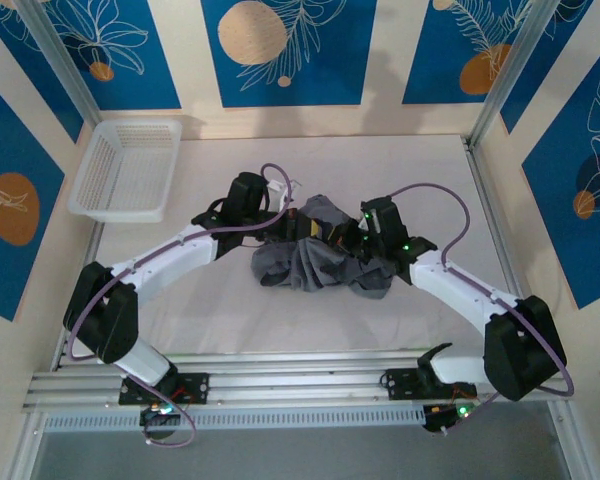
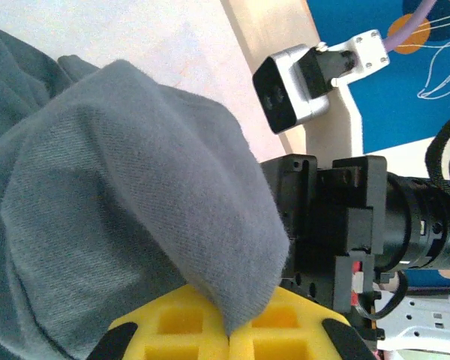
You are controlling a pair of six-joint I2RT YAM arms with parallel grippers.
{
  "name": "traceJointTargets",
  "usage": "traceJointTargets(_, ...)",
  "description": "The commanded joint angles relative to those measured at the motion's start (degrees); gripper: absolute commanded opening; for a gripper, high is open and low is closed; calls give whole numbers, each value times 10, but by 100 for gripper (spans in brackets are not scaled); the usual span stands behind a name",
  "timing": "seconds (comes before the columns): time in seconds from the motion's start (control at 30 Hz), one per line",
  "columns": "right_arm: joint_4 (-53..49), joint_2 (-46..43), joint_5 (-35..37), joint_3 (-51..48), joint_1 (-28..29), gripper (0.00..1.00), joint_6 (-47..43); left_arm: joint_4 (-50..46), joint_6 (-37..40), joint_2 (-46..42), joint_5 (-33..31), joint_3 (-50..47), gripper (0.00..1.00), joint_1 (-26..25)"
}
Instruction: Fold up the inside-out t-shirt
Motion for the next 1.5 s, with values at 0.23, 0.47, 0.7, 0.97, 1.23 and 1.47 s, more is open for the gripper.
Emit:
traceJointTargets(0.23,44,-124,-254,48,-103,0,8,-39,32,67,-16,-13,0,78)
traceJointTargets(0.47,42,-95,-330,70,-124,0,14,-16,66,61,5,14,29,81)
traceJointTargets(0.7,16,-81,-316,85,-127,0,4,-132,228,-77,-176,17,39,30)
traceJointTargets(0.97,4,-70,-313,102,-122,0,-3,-134,332,-90,-340,48,35,-121)
traceJointTargets(1.23,-3,-77,-306,103,-114,0,-6,-102,318,-7,-313,75,40,-128)
traceJointTargets(1.47,-9,-78,-302,102,-110,0,-11,-95,291,18,-334,85,27,-117)
